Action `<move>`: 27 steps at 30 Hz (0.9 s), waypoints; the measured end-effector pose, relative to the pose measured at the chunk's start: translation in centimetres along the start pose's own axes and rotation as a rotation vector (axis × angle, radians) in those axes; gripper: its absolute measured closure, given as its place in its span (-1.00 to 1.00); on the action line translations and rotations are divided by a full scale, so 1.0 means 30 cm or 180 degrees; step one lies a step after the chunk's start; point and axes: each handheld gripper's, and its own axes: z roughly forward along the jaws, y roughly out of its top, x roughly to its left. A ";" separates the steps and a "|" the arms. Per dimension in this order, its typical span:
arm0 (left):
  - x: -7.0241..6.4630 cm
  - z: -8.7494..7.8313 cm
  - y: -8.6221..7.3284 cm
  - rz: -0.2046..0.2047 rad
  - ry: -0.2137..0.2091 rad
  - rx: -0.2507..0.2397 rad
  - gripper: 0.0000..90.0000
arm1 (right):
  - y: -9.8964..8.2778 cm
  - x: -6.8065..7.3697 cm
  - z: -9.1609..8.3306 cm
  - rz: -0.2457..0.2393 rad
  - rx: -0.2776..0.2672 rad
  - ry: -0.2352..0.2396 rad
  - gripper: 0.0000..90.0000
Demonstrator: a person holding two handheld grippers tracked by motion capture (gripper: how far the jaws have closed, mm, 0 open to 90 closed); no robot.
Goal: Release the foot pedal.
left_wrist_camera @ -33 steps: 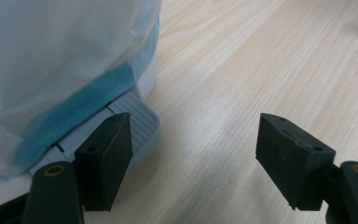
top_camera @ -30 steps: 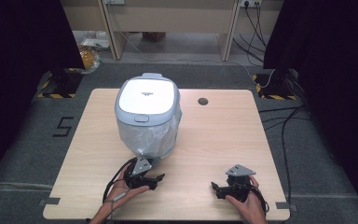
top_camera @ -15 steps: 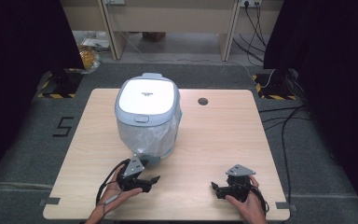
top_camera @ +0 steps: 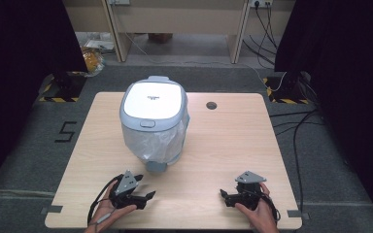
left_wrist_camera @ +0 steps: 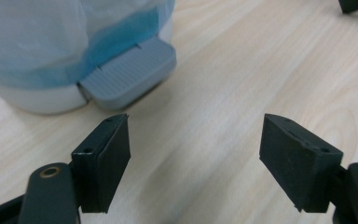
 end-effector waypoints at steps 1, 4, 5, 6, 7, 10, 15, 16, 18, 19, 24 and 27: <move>-0.004 -0.002 -0.003 0.0003 0.0004 0.0005 -0.48 | 0.000 0.000 0.000 0.0000 0.0000 0.0001 -0.82; -0.015 -0.010 -0.013 0.0057 0.0003 0.0027 -0.49 | 0.000 0.000 0.000 0.0000 0.0000 0.0001 -0.82; -0.020 -0.013 -0.017 0.0074 0.0006 0.0048 -0.49 | 0.000 0.000 0.000 0.0000 0.0000 0.0001 -0.82; -0.024 -0.014 -0.021 0.0091 -0.0004 0.0073 -0.50 | 0.000 0.000 0.000 0.0000 0.0000 0.0001 -0.82; -0.030 -0.014 -0.025 0.0108 -0.0010 0.0094 -0.50 | 0.000 0.000 0.000 0.0000 0.0000 0.0001 -0.82; -0.048 -0.007 -0.041 0.0169 0.0008 0.0161 -0.51 | 0.000 0.000 0.000 -0.0001 0.0000 0.0001 -0.82; -0.060 -0.003 -0.061 0.0120 -0.0020 0.0189 -0.53 | 0.000 0.000 0.000 -0.0002 0.0000 0.0001 -0.82; -0.057 -0.004 -0.064 0.0089 -0.0039 0.0193 -0.53 | 0.000 0.000 0.000 -0.0002 0.0001 0.0001 -0.82; -0.054 -0.003 -0.064 0.0043 -0.0059 0.0202 -0.53 | 0.000 0.000 0.000 -0.0003 0.0000 0.0000 -0.82; -0.051 -0.003 -0.064 0.0006 -0.0077 0.0219 -0.53 | 0.000 0.000 0.000 -0.0003 -0.0003 -0.0001 -0.82; -0.045 -0.003 -0.064 -0.0061 -0.0123 0.0256 -0.54 | 0.000 0.000 0.000 -0.0006 -0.0002 0.0000 -0.82; -0.045 -0.003 -0.065 -0.0068 -0.0124 0.0251 -0.54 | 0.000 0.000 0.001 -0.0005 -0.0004 -0.0002 -0.82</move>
